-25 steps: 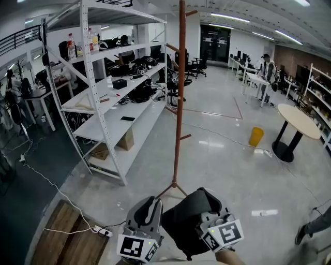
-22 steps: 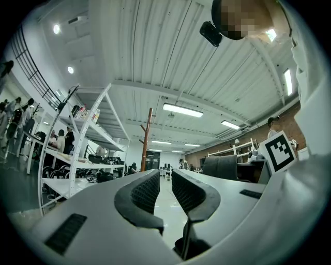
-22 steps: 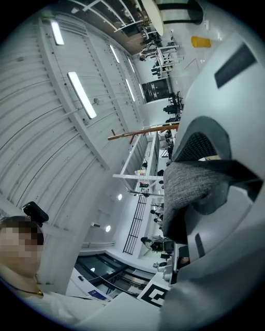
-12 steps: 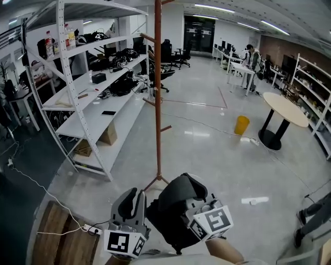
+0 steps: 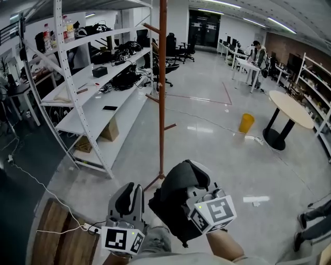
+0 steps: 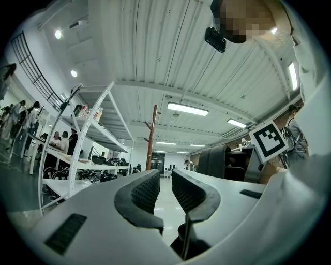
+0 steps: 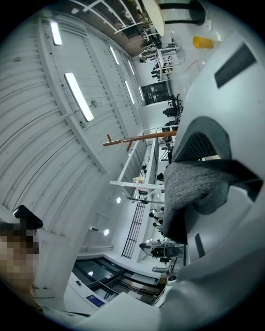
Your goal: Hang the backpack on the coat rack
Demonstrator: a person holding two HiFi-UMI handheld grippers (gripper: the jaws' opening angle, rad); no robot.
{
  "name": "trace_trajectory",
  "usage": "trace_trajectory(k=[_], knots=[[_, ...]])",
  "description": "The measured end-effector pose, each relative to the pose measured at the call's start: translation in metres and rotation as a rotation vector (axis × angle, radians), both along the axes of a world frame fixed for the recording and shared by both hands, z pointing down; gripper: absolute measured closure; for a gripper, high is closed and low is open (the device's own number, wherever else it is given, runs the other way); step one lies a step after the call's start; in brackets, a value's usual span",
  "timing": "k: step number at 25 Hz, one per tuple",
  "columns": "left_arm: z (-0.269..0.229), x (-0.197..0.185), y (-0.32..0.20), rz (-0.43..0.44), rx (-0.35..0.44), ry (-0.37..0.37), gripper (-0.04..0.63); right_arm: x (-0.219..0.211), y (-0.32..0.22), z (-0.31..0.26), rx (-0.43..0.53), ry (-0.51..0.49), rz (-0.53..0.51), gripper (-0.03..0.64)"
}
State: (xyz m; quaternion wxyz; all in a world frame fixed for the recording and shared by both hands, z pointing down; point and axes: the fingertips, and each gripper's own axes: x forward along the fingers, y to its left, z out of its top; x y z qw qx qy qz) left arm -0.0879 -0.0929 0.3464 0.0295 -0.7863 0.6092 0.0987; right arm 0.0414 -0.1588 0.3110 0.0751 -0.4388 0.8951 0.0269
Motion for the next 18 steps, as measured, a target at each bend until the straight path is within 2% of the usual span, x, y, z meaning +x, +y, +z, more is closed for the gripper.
trace_trajectory(k=[12,18], knots=[[-0.008,-0.039,-0.145,0.073,0.024,-0.001,0.509,-0.039,-0.137,-0.029,0.052,0.018,0.057,0.581],[-0.016,-0.059,-0.198,0.079,0.034,-0.015,0.509,-0.057,-0.199,-0.055,0.090,0.021,0.079,0.581]])
